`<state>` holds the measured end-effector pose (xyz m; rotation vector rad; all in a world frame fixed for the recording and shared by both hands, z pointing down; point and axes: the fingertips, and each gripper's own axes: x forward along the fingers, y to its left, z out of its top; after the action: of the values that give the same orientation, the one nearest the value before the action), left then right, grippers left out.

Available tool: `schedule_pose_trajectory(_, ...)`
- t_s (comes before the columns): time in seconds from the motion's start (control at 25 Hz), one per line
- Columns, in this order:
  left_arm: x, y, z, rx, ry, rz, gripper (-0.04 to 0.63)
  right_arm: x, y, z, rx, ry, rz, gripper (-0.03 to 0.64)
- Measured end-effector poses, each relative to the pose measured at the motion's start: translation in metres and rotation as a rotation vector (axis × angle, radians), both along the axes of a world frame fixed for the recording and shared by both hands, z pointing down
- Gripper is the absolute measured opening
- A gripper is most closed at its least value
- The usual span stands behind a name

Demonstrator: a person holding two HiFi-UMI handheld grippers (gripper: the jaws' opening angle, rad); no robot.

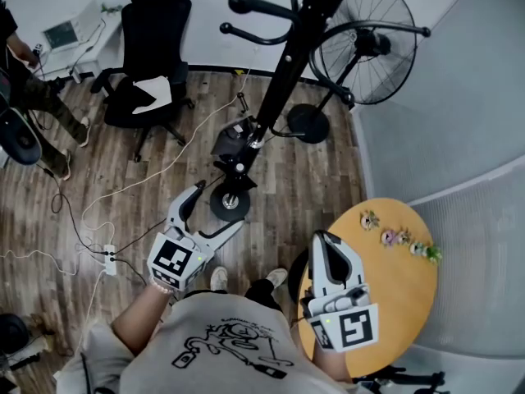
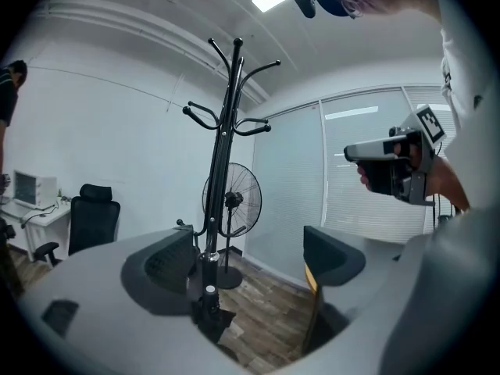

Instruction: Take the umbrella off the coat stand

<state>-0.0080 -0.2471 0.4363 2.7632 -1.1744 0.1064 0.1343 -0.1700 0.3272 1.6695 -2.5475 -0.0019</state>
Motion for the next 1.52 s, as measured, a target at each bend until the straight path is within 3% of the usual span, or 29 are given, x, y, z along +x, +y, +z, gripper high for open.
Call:
schedule_pose_trajectory(0.2, 0.001, -0.009, 0.032, 0.001, -0.025, -0.002, 0.443, 0.001, 0.001, 0.002, -0.001, -0.001, 0.004, 0.015)
schedule_pose_trajectory(0.76, 0.012, -0.048, 0.121, -0.119, -0.074, -0.02, 0.434, 0.002, -0.001, 0.003, 0.0, -0.012, 0.011, 0.015)
schedule_pose_trajectory(1.04, 0.016, -0.06, 0.144, -0.068, -0.115, -0.039, 0.426, 0.005, 0.0, 0.0, 0.002, -0.014, 0.016, 0.015)
schedule_pose_trajectory(1.52, 0.025, -0.08, 0.188, -0.113, -0.167, -0.033, 0.422, 0.007, 0.001, 0.001, -0.001, -0.008, 0.024, 0.015)
